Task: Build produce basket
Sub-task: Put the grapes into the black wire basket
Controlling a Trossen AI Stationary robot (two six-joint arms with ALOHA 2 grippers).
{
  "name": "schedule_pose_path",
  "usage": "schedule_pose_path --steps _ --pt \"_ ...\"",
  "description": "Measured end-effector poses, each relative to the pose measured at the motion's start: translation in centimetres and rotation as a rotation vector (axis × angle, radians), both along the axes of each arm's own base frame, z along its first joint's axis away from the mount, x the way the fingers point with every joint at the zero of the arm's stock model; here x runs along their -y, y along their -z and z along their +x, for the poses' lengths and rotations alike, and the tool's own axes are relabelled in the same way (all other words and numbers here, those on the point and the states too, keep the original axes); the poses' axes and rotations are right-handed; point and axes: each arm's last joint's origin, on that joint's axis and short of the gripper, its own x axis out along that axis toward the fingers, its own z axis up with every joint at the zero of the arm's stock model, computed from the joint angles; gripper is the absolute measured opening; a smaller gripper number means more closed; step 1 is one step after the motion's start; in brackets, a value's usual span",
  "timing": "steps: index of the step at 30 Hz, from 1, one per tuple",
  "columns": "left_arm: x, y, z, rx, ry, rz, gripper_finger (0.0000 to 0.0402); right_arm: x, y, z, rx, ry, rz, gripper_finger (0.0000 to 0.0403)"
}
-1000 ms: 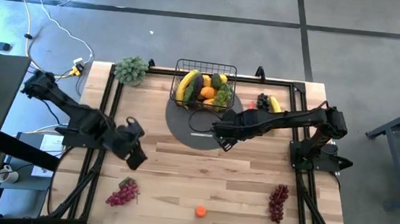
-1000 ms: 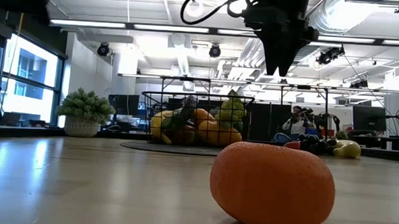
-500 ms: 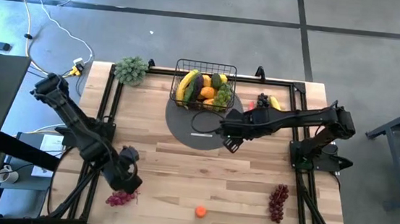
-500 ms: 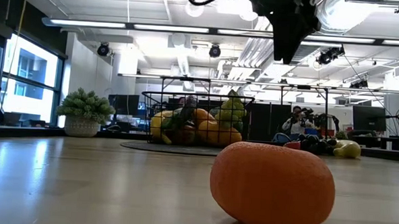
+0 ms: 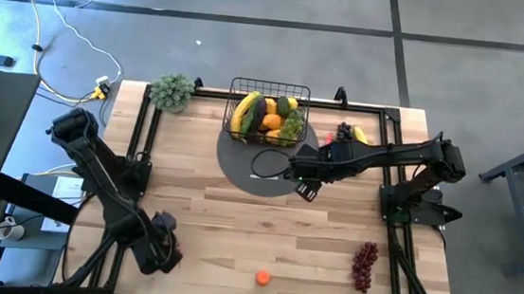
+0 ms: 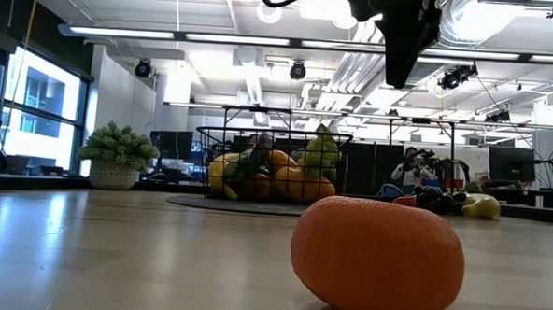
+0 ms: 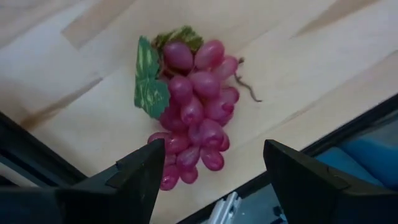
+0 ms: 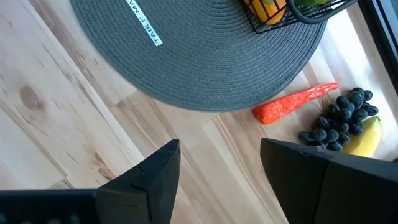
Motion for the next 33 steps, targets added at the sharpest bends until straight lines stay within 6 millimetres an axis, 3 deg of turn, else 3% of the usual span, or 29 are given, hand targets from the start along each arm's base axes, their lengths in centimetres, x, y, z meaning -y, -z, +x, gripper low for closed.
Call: schedule_pose_path --steps 18,25,33 --pt "1.8 6.5 1.7 -0.241 -0.054 0.071 0.0254 0.0 0.0 -0.3 -0.047 -0.067 -0.005 0.0204" --pt "1.9 6.8 2.5 -0.207 -0.065 0.034 0.0165 0.2 -0.4 -0.7 -0.06 -0.095 -0.058 0.0204" --pt "2.0 6.7 3.2 -0.14 -0.074 0.007 0.0052 0.9 -2.9 -2.7 0.032 -0.095 -0.122 0.0204"
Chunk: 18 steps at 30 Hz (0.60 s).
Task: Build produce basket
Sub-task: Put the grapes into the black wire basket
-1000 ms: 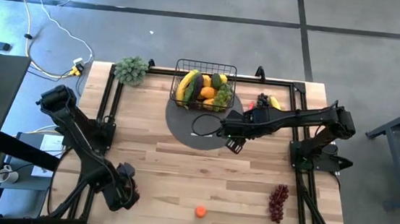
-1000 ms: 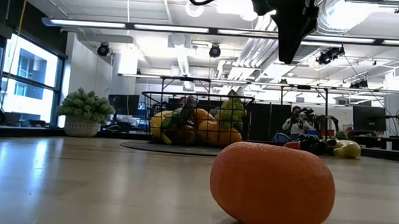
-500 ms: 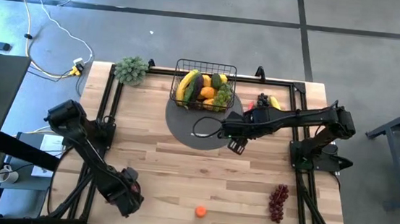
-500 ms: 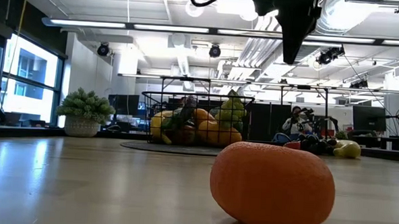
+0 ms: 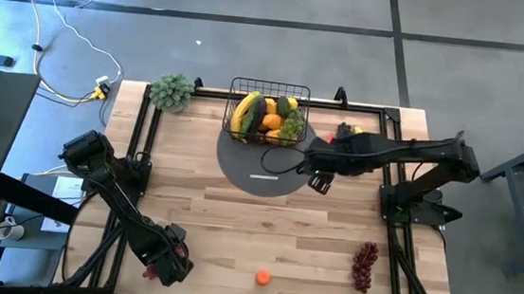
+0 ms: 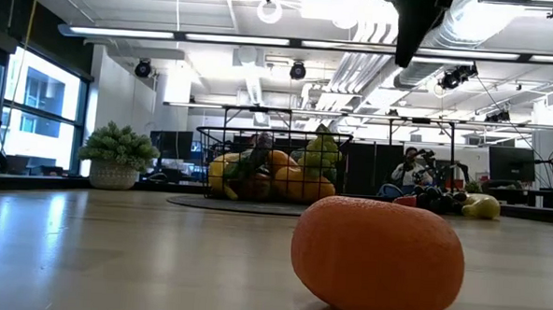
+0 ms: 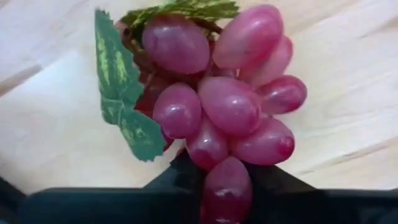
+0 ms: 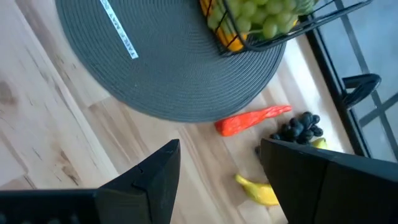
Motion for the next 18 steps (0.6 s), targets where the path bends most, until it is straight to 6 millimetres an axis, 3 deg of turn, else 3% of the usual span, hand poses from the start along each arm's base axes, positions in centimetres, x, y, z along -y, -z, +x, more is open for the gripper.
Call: schedule_pose_path --steps 5,10,18 --pt "-0.2 -0.6 1.2 0.126 -0.036 -0.004 0.0018 0.9 -1.7 -1.5 0.058 -0.007 -0.009 0.0204" --pt "-1.7 -2.0 2.5 0.282 -0.088 0.042 0.0016 2.0 -3.2 -3.1 0.12 0.013 -0.053 0.0204" --pt "-6.6 -4.7 4.8 0.455 -0.087 0.18 0.0015 3.6 -4.8 -5.1 0.191 0.068 -0.065 0.0204"
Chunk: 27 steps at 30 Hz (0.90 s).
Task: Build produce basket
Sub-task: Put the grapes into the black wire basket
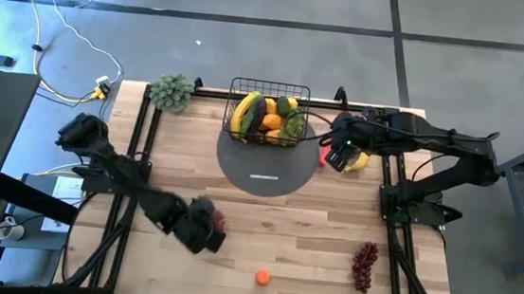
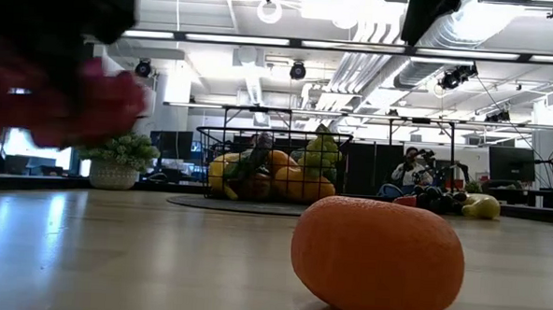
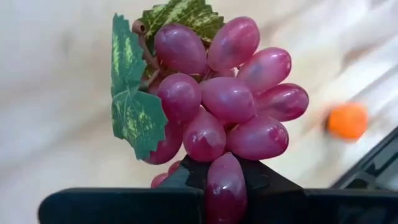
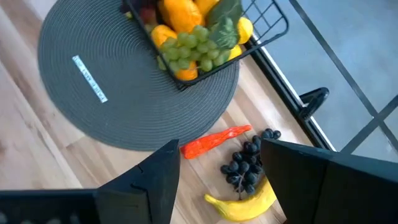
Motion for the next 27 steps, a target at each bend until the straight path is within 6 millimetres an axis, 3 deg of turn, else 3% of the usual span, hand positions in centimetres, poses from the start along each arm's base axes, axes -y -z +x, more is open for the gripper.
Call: schedule_pose_path --steps 14,27 --pt "-12.7 -4.5 3.1 0.205 0.142 0.26 0.0015 2.5 -0.7 -0.1 0.117 0.117 -0.001 0.0204" --pt "-22.6 -6.8 3.5 0.439 0.234 0.434 0.0015 3.3 -1.1 0.1 0.225 0.221 0.056 0.0204"
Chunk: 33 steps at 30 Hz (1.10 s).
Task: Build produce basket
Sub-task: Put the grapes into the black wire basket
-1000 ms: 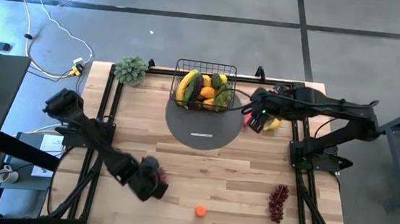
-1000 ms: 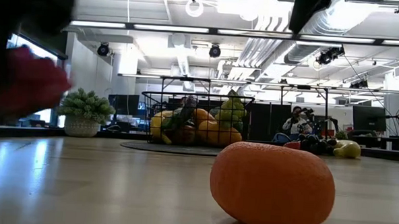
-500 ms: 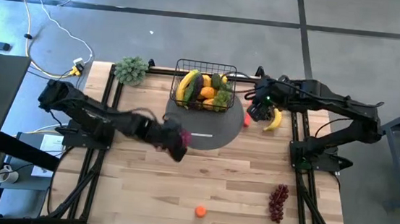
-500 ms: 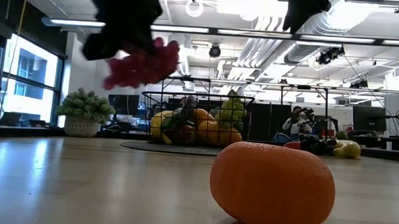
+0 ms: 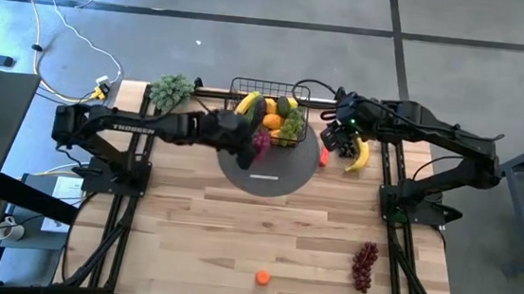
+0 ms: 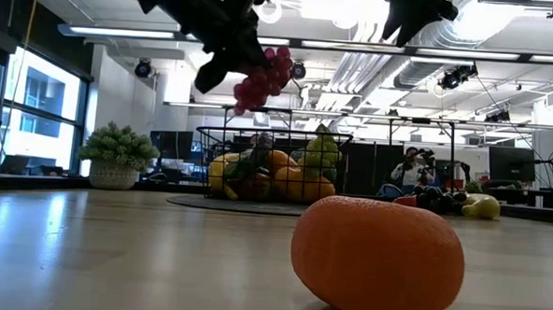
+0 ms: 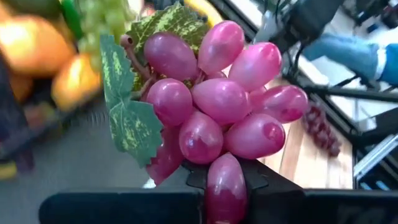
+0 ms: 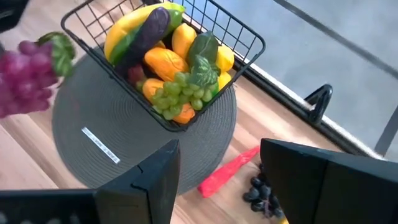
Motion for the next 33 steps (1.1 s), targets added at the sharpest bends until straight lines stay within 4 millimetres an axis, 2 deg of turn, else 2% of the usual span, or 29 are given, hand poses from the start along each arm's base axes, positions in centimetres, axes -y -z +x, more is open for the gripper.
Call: schedule_pose_path --steps 7,11,16,22,27,33 --pt "-3.7 -1.2 -0.5 0.113 -0.034 0.15 0.0015 0.0 0.0 0.0 0.058 0.09 0.041 0.0204" --pt "-5.3 -2.3 -0.5 0.194 -0.025 0.33 0.0015 0.1 -0.1 0.0 0.086 0.15 0.038 0.0204" --pt "-6.9 -2.8 -0.4 0.224 0.02 0.559 0.0015 0.1 -0.1 0.0 0.117 0.198 0.057 0.0204" --pt "-8.2 -1.4 0.3 0.198 0.022 0.616 0.0015 0.1 -0.1 0.0 0.141 0.235 0.074 0.0204" --pt "-8.9 1.0 1.3 0.121 0.057 0.62 0.0015 0.2 -0.1 0.0 0.143 0.243 0.067 0.0204" --pt "-9.5 3.6 2.1 0.069 0.038 0.547 0.0015 0.1 -0.1 0.0 0.166 0.276 0.086 0.0204"
